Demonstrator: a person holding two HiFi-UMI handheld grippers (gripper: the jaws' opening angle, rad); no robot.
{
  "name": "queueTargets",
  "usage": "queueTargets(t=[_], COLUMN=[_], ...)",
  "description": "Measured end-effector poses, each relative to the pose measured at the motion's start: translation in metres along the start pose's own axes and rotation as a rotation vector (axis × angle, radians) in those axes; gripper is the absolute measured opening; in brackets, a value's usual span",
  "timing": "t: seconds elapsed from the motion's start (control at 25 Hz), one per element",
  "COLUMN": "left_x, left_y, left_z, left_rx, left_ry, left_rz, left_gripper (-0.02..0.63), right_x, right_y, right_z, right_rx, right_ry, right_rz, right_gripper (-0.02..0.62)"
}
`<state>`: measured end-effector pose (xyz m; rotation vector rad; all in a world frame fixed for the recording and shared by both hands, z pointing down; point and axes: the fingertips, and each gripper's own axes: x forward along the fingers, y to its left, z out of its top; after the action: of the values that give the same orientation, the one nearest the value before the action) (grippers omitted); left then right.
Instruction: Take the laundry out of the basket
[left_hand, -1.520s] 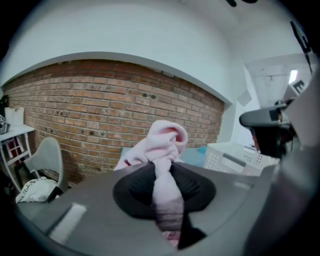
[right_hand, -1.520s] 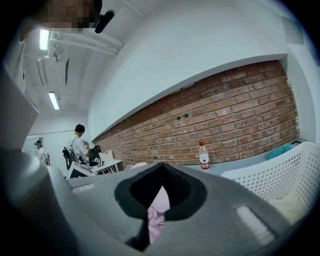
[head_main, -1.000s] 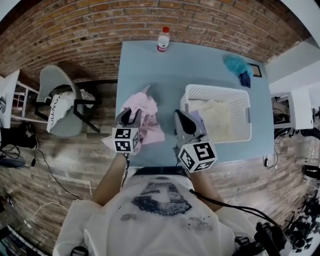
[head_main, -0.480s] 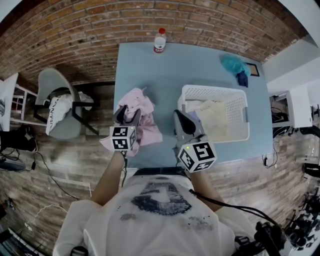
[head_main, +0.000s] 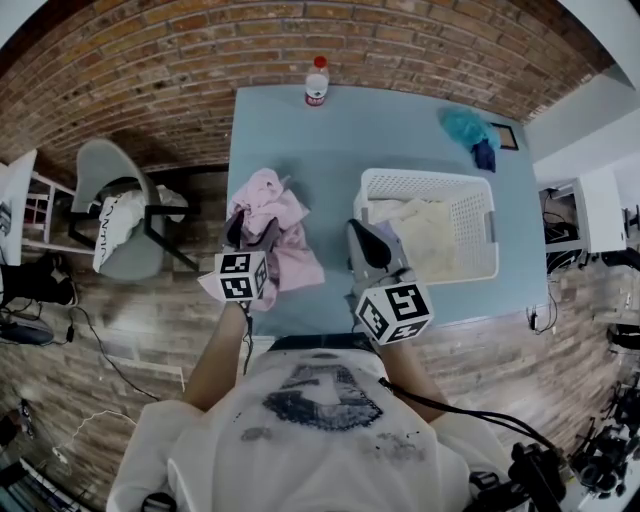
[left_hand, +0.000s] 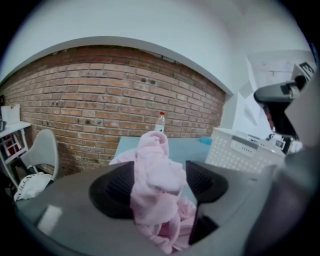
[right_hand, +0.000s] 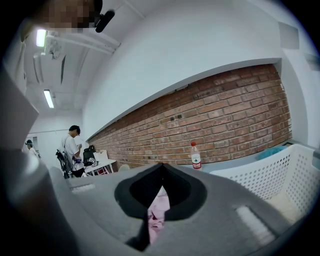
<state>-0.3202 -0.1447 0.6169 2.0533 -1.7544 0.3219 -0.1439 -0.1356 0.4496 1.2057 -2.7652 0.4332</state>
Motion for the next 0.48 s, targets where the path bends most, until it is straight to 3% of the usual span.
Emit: queueTargets(t=[0.48], left_x=[-0.0057], left_y=[0.0026], left_z=[0.0034], left_rx=[0.0], left_ry=[-0.006], left_rz=[0.004], left_gripper=[0.295], right_x=[-0.0021], right_y=[0.0026], right_z=[0.0009], right_rx=[0.004], right_ry=[-0.007], right_rz=[0.005], right_gripper=[-0.003])
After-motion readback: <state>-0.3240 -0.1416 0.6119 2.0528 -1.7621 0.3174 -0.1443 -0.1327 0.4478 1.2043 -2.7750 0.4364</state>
